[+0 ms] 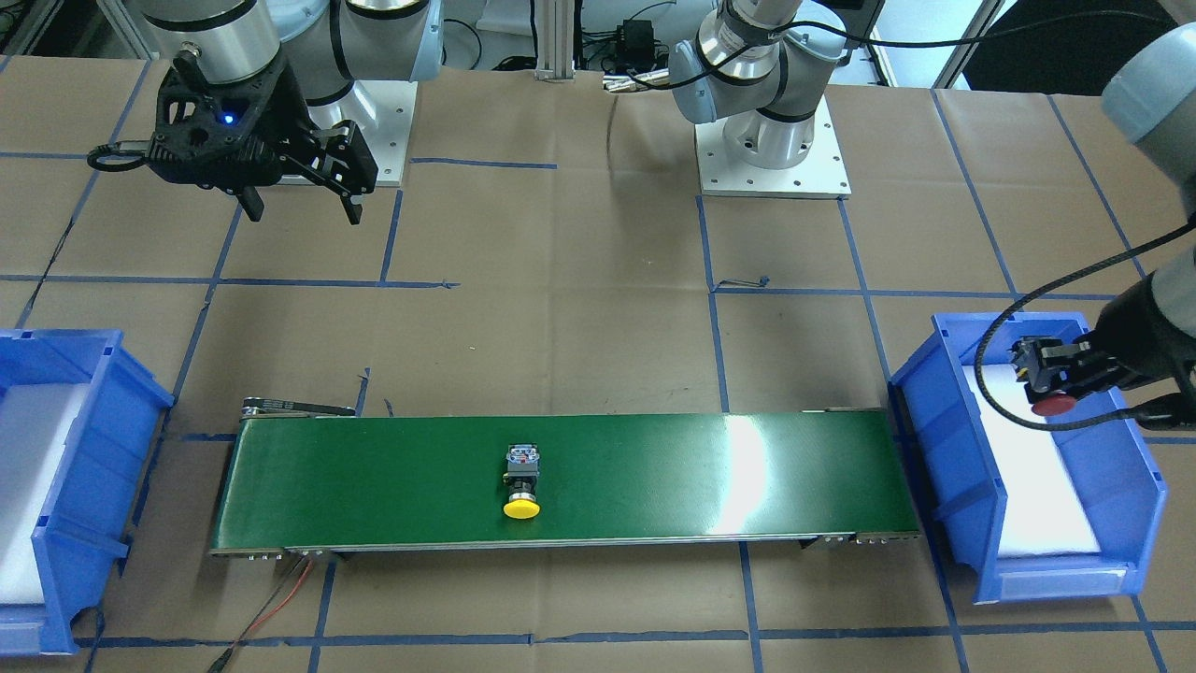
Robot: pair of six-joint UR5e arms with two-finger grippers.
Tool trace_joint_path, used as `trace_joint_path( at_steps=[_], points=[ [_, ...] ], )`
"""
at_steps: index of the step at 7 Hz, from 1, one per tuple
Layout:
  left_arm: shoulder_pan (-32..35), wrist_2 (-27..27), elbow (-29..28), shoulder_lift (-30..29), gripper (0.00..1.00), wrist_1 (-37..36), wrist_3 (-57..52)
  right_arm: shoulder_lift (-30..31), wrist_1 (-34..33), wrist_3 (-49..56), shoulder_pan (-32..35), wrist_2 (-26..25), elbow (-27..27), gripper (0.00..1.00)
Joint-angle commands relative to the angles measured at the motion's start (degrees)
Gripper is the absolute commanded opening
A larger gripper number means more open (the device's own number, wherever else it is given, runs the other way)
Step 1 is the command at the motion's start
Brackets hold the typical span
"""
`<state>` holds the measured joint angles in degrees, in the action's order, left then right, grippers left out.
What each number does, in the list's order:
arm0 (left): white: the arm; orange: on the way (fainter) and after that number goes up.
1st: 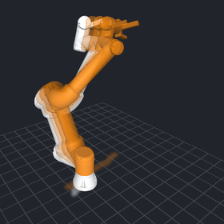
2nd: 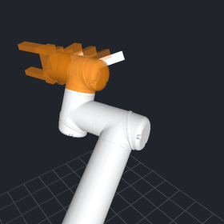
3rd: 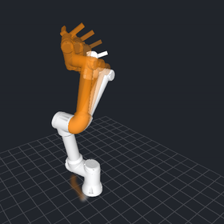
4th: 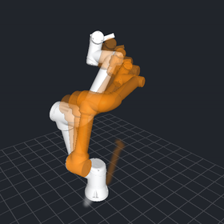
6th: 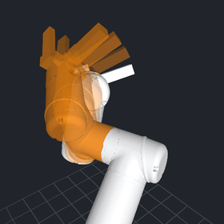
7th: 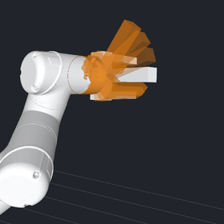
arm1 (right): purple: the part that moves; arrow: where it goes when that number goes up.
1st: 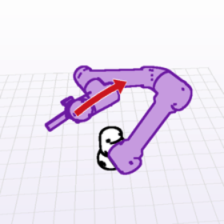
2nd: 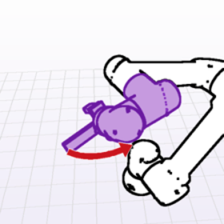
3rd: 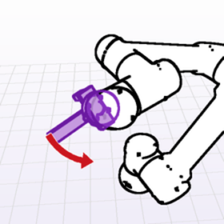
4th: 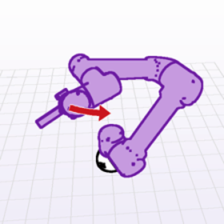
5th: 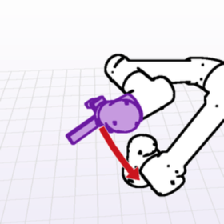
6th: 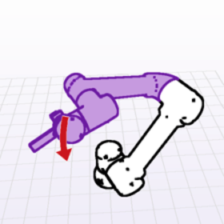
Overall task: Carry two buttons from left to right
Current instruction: 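Place the red button on the conveyor while the right gripper lowers toward the yellow button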
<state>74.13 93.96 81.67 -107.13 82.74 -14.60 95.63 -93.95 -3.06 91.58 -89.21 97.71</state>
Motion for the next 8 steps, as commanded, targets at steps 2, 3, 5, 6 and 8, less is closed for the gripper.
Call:
trace_joint_path(
  at_steps=[2, 3, 5, 6, 8],
  points=[
    [5.9, 0.1, 1.5, -1.2, 0.0, -4.0, 8.6, 0.0, 0.1, 0.0, 0.0, 0.4, 0.0, 1.0],
    [7.2, 0.1, 1.5, -3.4, 0.0, -5.0, 10.8, 0.0, 0.1, -0.1, 0.0, 0.5, 0.0, 1.0],
    [9.5, 0.2, 2.5, -6.6, 0.0, -7.9, 13.4, -0.1, 0.0, 0.0, 0.0, 0.3, 0.0, 1.0],
    [9.9, 0.1, 2.6, -7.6, 0.0, -8.0, 14.5, -0.1, -0.1, 0.0, 0.0, 0.3, 0.7, 1.0],
    [10.4, 0.0, 4.1, -9.8, 0.0, -11.7, 14.7, -0.4, -0.3, 0.0, -0.1, 0.2, 2.0, 1.0]
  ],
)
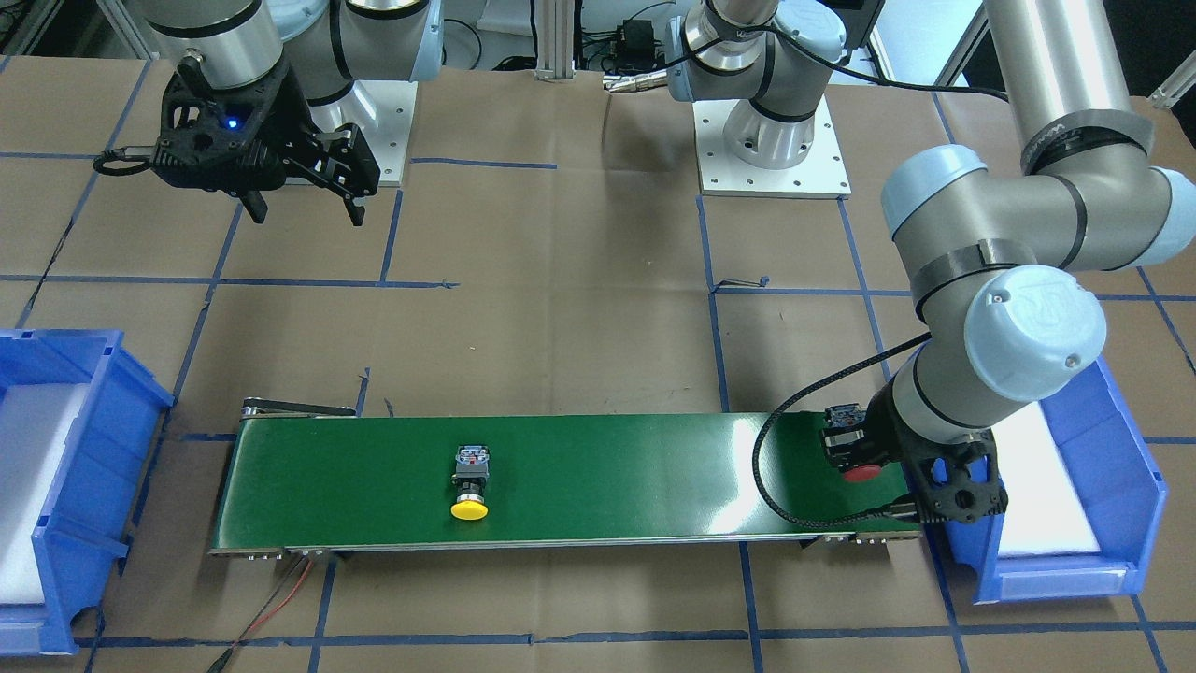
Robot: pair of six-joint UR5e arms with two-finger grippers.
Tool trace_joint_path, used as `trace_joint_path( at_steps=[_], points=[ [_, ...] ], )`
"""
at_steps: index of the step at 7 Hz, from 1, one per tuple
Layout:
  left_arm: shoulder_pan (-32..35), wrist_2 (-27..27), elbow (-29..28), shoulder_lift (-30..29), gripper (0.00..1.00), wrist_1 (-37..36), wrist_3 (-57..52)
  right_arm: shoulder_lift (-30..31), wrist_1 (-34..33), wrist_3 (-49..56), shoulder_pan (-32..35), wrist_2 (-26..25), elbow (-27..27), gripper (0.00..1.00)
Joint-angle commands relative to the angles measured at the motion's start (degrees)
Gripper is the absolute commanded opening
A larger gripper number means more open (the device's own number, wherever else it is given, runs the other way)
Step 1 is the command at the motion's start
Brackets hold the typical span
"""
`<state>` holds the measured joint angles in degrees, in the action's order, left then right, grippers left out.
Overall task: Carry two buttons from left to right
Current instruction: 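Place the red button on the conveyor while the right gripper lowers toward the yellow button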
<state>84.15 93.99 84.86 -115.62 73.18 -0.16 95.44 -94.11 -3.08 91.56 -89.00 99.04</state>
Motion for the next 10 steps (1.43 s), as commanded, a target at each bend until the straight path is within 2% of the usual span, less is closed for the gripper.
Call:
trace_joint_path(
  at_steps=[1, 2, 3, 4, 5, 7, 10],
  points=[
    [1.0, 0.0, 2.4, -1.9, 0.0, -4.3, 0.3, -1.0, -1.8, 0.0, -0.1, -0.3, 1.1, 1.0],
    [1.4, 0.0, 4.0, -2.0, 0.0, -7.8, 0.1, -2.0, -6.0, -0.1, -0.2, -0.4, 1.2, 1.0],
    [1.4, 0.0, 5.0, -2.0, 0.31, -8.6, 0.1, -3.8, -6.5, 0.0, -0.2, -0.3, 1.4, 1.0],
    [1.4, -0.4, 4.4, -1.9, 0.99, -8.6, -0.1, -6.6, -7.2, 0.0, -0.2, -0.3, 1.4, 1.0],
    [1.5, -0.4, 3.6, -1.8, 1.0, -8.5, -0.1, -8.9, -13.1, -0.4, -0.2, -0.6, -0.2, 1.0],
    [1.7, -0.2, 2.4, 0.8, 1.0, -7.6, -0.4, -11.4, -13.5, 0.0, -0.2, -0.4, -0.8, 1.0],
    [2.2, -0.2, 2.1, 10.1, 1.0, 3.6, -1.2, -14.0, -13.3, 0.0, -0.5, -0.6, -3.0, 1.0]
  ],
)
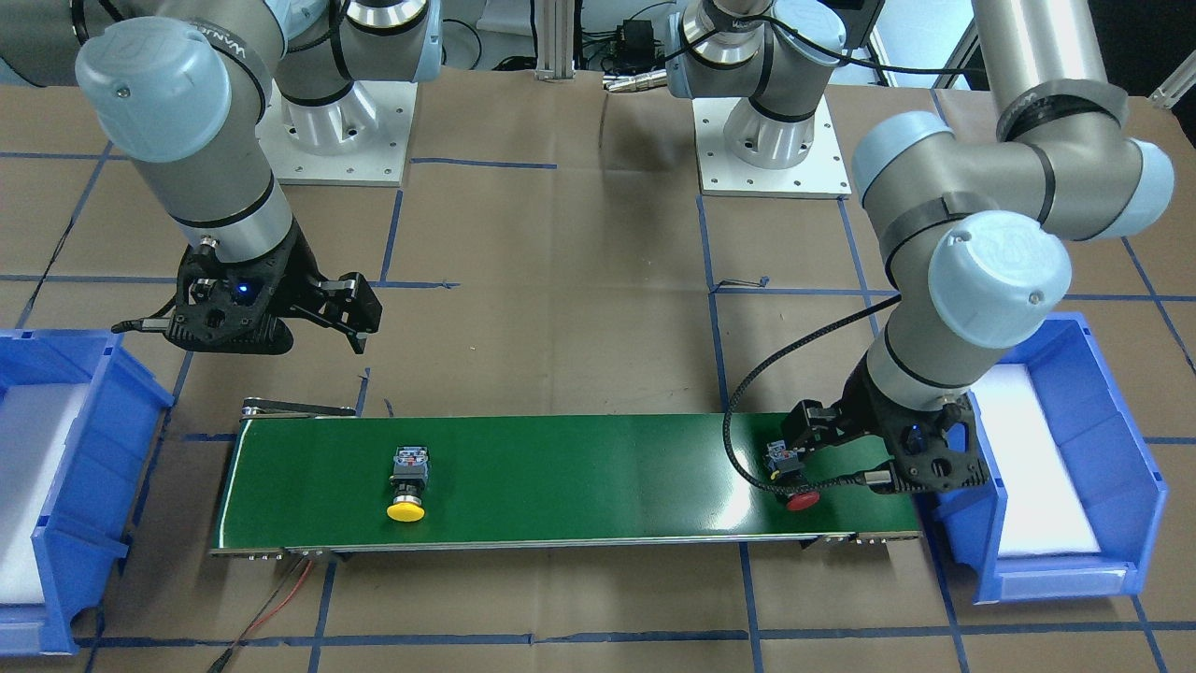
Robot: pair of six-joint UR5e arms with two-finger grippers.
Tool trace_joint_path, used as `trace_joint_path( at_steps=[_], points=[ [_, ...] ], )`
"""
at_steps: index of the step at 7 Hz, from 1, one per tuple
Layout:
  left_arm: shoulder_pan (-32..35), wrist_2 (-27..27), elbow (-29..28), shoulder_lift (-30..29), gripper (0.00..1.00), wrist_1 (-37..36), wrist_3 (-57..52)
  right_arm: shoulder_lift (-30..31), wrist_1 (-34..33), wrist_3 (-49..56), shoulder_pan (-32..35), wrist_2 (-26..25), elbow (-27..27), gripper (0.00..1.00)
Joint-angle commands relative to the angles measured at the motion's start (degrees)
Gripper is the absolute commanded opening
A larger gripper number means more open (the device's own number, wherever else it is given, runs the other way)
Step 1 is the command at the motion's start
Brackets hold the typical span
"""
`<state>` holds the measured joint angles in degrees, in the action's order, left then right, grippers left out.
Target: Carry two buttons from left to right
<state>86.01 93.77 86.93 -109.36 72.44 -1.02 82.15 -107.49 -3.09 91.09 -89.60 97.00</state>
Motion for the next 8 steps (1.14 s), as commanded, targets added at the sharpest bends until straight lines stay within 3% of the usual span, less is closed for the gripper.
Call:
trace_joint_path(
  at_steps=[1, 4, 6, 7, 8],
  points=[
    [1.9, 0.0, 0.3, 7.5, 1.0, 7.7, -1.0, -1.1, 0.6, 0.1, 0.0, 0.1, -1.2, 1.0],
    [6.0, 0.2, 2.3, 17.0, 1.0, 12.9, -6.3, -4.9, -1.0, 0.0, -0.1, 0.2, -1.8, 1.0],
    [4.5, 0.0, 8.4, 22.0, 1.0, 12.4, -7.2, -9.0, -5.9, 1.0, -2.0, 0.8, -1.4, 1.0],
    [2.1, -0.3, 10.9, 23.9, 1.0, 11.5, -7.5, -14.3, -9.6, 2.4, -3.3, 1.3, -1.9, 1.0],
    [-0.3, -3.1, 9.7, 23.7, 1.0, 11.7, -6.7, -16.1, -10.1, 1.6, -3.2, 1.1, -2.8, 1.0]
  ],
)
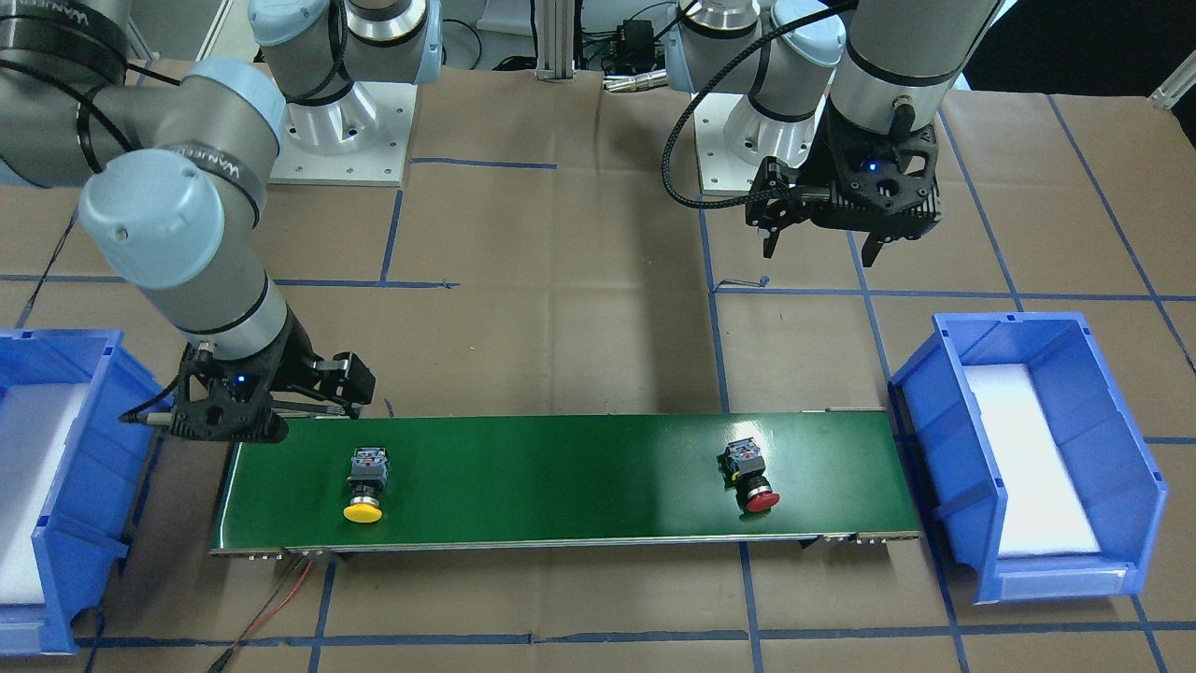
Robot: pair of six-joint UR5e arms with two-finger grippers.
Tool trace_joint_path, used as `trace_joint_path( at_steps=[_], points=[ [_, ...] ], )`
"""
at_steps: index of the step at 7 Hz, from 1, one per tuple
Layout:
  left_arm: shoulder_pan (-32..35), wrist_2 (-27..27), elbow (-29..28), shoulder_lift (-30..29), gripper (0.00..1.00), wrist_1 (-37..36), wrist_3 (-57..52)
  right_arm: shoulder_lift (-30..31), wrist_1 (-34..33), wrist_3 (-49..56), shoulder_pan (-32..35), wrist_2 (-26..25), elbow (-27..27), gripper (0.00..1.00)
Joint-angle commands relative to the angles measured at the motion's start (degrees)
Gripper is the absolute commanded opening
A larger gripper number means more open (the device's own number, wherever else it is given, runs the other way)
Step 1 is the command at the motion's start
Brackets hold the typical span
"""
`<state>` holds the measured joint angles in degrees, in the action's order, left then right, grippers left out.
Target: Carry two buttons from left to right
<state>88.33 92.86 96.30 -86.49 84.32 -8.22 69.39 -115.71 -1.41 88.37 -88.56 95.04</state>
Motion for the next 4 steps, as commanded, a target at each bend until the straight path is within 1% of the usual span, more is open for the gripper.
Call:
trace_joint_path(
  at_steps=[1, 2, 3, 4],
  points=[
    [-2.6, -2.3, -0.6, 0.3, 1.0, 0.2, 3.2, -3.9, -1.5, -1.6, 0.0, 0.0, -2.9, 1.0],
    [-2.6, -2.4, -2.2, -0.8, 1.0, 0.8, 6.8, -3.7, -1.1, -2.2, 0.0, 0.0, -3.3, 1.0],
    [-2.6, -2.7, -3.0, -1.0, 1.0, 1.9, 7.8, -3.8, -1.0, -2.2, 0.0, 0.1, -3.3, 1.0],
    [-2.6, -3.5, -3.0, -1.1, 1.0, 2.0, 9.3, -4.2, -1.1, -2.1, 0.1, 1.2, -3.0, 1.0]
  ],
)
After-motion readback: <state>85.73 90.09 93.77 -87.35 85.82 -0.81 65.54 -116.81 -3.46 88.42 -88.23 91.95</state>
